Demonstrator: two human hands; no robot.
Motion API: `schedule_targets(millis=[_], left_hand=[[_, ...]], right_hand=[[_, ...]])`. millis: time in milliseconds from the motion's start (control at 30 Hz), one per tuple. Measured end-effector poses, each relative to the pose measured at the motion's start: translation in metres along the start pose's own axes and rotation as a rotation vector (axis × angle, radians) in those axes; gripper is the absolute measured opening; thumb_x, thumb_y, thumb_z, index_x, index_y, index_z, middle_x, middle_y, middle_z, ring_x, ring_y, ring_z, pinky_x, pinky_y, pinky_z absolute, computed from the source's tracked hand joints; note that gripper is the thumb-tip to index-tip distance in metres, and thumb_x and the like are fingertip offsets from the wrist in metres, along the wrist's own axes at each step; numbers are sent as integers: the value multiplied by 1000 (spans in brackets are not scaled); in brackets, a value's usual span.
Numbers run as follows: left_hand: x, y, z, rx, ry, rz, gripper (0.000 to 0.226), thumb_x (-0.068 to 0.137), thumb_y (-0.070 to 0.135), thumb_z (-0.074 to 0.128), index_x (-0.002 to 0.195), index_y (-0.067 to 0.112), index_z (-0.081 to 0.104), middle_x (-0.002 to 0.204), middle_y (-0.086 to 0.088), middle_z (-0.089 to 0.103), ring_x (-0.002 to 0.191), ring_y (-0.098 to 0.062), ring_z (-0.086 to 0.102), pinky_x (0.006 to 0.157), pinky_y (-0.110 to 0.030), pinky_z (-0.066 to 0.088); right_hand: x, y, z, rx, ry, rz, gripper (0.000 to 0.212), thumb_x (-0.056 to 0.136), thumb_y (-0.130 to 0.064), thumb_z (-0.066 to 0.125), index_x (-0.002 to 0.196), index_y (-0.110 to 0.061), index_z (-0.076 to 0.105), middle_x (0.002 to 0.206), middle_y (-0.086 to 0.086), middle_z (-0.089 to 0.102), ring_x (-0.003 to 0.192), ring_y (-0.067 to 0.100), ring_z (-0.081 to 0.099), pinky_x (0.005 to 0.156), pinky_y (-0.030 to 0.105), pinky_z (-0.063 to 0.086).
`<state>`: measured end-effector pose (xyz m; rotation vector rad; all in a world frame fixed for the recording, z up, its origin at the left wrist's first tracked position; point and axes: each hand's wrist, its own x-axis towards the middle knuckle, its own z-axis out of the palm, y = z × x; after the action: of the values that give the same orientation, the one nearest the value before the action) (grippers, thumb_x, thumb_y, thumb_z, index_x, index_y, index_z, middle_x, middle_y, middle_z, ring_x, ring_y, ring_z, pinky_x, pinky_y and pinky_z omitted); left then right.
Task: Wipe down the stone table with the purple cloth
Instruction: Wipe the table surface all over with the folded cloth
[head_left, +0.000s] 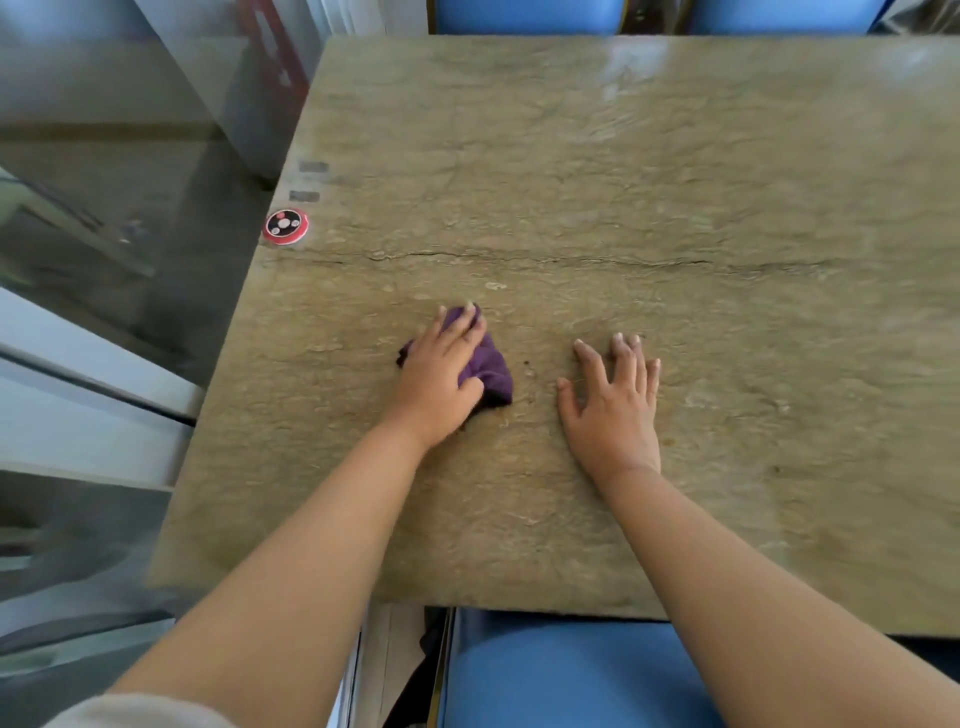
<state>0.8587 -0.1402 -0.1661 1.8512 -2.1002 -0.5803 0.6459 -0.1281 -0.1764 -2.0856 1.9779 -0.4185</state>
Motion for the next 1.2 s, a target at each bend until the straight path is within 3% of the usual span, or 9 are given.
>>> schedule_targets(millis=[200, 300, 400, 567, 733, 867, 967, 1100, 1200], left_hand=[[-53, 59, 14, -326, -270, 278, 67, 77, 9, 41, 143, 19, 46, 150, 10, 38, 144, -6, 19, 120, -22, 6], [-44, 35, 2, -311, -37, 254, 58, 77, 6, 43, 132, 16, 58, 147, 4, 44, 144, -15, 23, 120, -27, 10], [-13, -2, -3, -181, 227, 55, 46, 76, 5, 45, 112, 16, 72, 141, -15, 44, 135, -35, 34, 115, -34, 18], [32, 7, 9, -114, 283, -178, 49, 76, 13, 42, 116, 16, 71, 128, -22, 51, 115, -41, 49, 104, -36, 33], [44, 54, 37, -123, 88, 66, 51, 84, 1, 49, 133, 15, 57, 151, -18, 35, 142, -35, 28, 119, -42, 12], [8, 73, 41, -246, -63, 324, 52, 78, 2, 46, 124, 18, 65, 143, -8, 50, 136, -19, 40, 117, -28, 20], [-15, 72, 19, -372, -328, 321, 63, 74, -2, 47, 128, 28, 58, 131, 7, 61, 123, -1, 50, 107, -21, 33], [-15, 62, -6, -253, -289, 319, 72, 68, -3, 54, 130, 31, 46, 132, 8, 59, 138, -4, 36, 119, -35, -5], [-23, 45, -13, -134, -127, 251, 66, 68, 8, 59, 130, 30, 51, 145, 2, 43, 147, -19, 15, 117, -44, -11]], right_hand=[[5, 12, -13, 343, 15, 48, 34, 95, -12, 46, 127, -14, 58, 147, 13, 39, 145, 23, 20, 120, 36, 9], [8, 30, -30, 406, -38, 80, 33, 96, -9, 44, 123, -15, 60, 147, 0, 43, 142, 12, 28, 114, 22, 16], [4, 42, -28, 259, -105, -29, 40, 96, -12, 44, 134, -21, 50, 152, -5, 34, 145, 9, 18, 119, 28, 3], [-3, 49, -14, 118, -47, -114, 44, 99, -21, 39, 143, -22, 39, 156, -6, 26, 146, 7, 8, 119, 30, -4], [-2, 49, -11, 112, -16, -133, 45, 98, -15, 37, 143, -17, 39, 155, -3, 29, 146, 9, 13, 120, 36, 1], [-3, 47, -14, 150, -14, -108, 55, 94, -3, 36, 147, -13, 30, 154, 0, 31, 145, 10, 16, 120, 35, 1], [-5, 44, -20, 208, -49, -76, 65, 88, 6, 33, 149, -15, 26, 155, -1, 29, 146, 10, 14, 120, 31, -1], [0, 37, -34, 282, -125, 21, 64, 85, 8, 34, 144, -18, 37, 152, 5, 35, 144, 18, 21, 119, 29, 4], [-2, 18, -40, 256, -17, -70, 46, 83, 3, 44, 123, -13, 60, 133, 8, 54, 128, 29, 41, 112, 36, 27]])
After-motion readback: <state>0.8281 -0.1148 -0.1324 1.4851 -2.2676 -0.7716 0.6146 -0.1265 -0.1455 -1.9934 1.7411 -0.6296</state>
